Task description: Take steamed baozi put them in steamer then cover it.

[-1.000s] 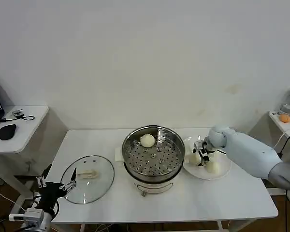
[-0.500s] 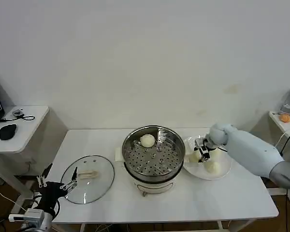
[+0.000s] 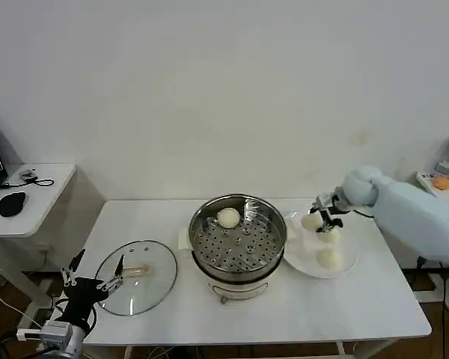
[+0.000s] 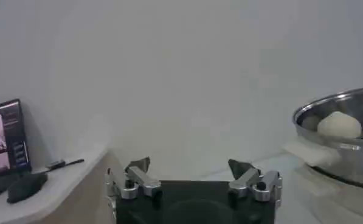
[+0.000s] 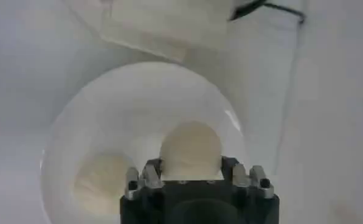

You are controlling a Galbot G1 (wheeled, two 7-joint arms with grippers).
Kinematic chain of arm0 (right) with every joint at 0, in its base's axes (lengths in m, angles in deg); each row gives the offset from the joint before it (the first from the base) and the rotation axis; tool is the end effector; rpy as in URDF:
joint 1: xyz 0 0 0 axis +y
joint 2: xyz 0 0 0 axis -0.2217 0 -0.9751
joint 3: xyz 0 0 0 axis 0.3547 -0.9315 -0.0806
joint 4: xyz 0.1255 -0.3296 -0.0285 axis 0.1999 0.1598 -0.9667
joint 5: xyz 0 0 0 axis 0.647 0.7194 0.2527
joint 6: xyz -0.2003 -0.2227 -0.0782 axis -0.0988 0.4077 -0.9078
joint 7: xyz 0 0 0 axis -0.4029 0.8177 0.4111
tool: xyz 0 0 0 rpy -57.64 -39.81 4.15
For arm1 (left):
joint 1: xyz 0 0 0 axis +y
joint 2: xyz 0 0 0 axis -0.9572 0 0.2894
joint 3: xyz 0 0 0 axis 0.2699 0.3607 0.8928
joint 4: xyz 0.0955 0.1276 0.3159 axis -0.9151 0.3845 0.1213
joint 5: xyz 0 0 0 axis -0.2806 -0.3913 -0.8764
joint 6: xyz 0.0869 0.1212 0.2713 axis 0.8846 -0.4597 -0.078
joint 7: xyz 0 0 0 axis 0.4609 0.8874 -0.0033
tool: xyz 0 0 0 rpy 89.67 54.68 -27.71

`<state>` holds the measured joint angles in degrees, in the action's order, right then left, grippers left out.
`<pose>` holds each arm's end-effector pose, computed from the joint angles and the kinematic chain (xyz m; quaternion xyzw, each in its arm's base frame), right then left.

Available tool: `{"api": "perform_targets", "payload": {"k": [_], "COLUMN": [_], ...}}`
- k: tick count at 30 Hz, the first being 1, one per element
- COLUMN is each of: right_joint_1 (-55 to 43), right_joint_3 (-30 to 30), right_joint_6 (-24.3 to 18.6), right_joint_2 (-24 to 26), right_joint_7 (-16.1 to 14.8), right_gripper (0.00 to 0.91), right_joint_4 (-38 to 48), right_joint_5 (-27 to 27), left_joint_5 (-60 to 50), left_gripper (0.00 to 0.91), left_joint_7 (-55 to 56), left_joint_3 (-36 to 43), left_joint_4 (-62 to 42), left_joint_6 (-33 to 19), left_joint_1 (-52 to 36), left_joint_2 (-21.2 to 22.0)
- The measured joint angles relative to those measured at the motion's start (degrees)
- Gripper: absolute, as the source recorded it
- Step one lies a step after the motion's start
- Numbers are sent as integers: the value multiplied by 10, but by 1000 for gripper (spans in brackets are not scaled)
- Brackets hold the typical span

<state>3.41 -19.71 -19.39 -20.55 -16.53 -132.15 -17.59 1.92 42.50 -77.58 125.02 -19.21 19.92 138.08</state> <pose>0.5111 -0.1513 -0.1152 0.4639 -0.5501 0.6283 0.2956 0.1109 0.1070 -0.2551 0.0074 -0.9877 -0.1461 0.0547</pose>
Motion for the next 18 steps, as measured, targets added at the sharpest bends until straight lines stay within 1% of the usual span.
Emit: {"api": "perform_targets", "payload": {"k": [5,10,14,18], "right_joint_1": [-77,-143,-178,-197], "right_joint_3": [-45,-86,-115,-139], "right_joint_6": [18,39,60,88], "right_joint_2": [15,14,-1,-27], "right_joint_7": [8,19,33,53], "right_gripper": [655,655,655,655], "right_joint_4": [-55,-107,-144,-163], "right_joint_5": [-39,-83,-119,-158], "left_joint_5": [2,2,0,1], "left_gripper": [907,907,907,907], "left_joint_7": [0,0,2,2], "left_joint_3": [1,5,10,9], "left_joint_4": [1,2,-1,-3], "left_joint_6": [1,2,5,8], "left_joint_1": [-5,-11,-18,-23], "left_joint_2": [-5,-6,-5,-9]}}
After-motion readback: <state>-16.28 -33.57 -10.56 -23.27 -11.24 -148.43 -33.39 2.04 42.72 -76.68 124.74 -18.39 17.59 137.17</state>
